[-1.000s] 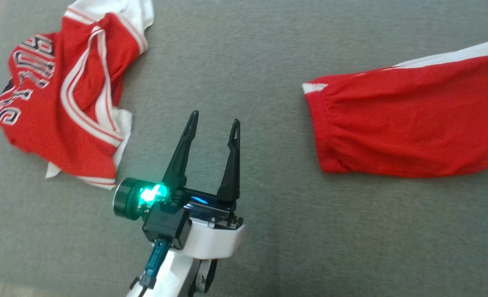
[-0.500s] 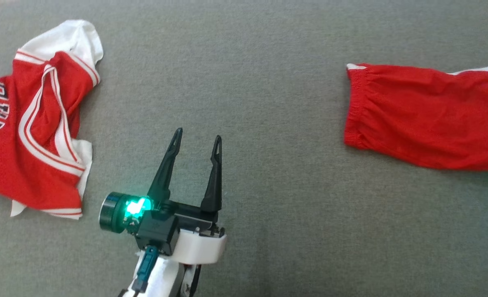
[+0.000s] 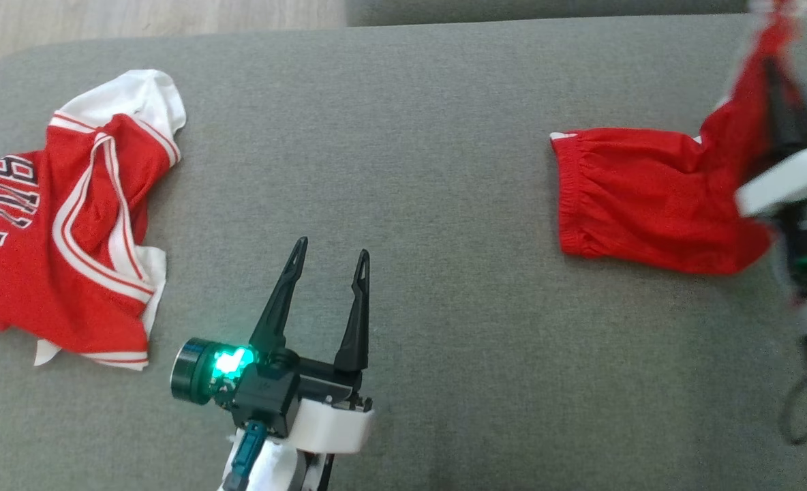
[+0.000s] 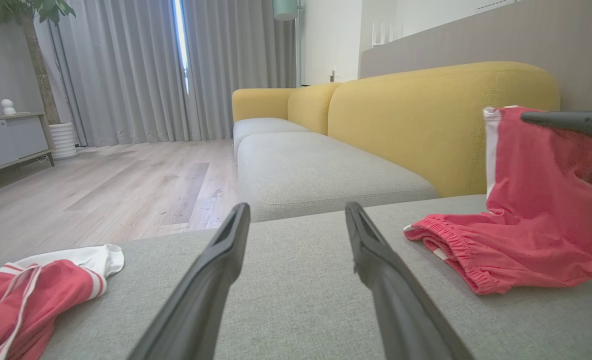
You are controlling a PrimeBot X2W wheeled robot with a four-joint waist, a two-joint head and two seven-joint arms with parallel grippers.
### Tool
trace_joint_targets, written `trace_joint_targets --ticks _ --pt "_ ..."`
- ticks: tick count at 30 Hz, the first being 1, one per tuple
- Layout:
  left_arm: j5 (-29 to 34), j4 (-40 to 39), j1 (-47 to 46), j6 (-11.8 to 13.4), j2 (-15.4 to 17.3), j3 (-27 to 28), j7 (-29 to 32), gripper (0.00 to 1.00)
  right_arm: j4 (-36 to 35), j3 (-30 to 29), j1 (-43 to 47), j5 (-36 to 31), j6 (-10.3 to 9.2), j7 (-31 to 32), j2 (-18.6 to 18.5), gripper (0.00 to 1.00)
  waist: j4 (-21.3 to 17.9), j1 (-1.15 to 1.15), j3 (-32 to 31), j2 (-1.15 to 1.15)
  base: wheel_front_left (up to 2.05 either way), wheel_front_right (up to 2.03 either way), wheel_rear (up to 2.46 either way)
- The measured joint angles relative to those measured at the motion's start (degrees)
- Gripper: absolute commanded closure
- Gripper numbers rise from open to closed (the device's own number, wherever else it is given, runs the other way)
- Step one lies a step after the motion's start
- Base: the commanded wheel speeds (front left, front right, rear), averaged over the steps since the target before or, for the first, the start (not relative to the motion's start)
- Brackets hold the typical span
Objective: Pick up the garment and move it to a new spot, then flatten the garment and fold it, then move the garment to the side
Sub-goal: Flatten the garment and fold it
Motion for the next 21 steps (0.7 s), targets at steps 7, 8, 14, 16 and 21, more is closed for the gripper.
trace_joint_targets --ticks 7,8,14,16,21 --pt "-0.58 0.1 0.02 -0.05 -0.08 -0.35 0.0 0.0 -1.79 0.94 1.85 -5.47 0.0 2.3 12.0 1.0 1.8 0.0 0.0 0.0 0.0 0.0 0.0" --pt "-0.59 0.11 0.01 -0.09 -0.1 -0.47 0.0 0.0 -1.57 0.81 2.44 -6.36 0.0 2.43 13.45 0.65 2.13 0.0 0.11 0.0 0.0 0.0 0.0" --pt "-1.2 0.75 0.01 -0.41 -0.14 -0.46 0.0 0.0 -7.51 -2.05 7.14 -7.72 0.0 1.82 16.85 0.0 3.28 0.01 -0.57 0.0 0.0 0.0 0.0" --pt "-1.22 0.79 0.03 -0.41 -0.15 -0.37 0.0 0.0 -9.12 -2.79 8.02 -7.82 0.0 1.83 16.0 0.0 3.25 0.01 -0.96 0.0 0.0 0.0 0.0" --pt "-1.52 0.78 1.87 -0.4 -0.19 0.37 0.0 0.0 -15.18 -8.68 15.86 -7.17 0.0 4.05 9.61 0.0 2.81 0.0 -3.1 0.0 0.0 0.0 0.0"
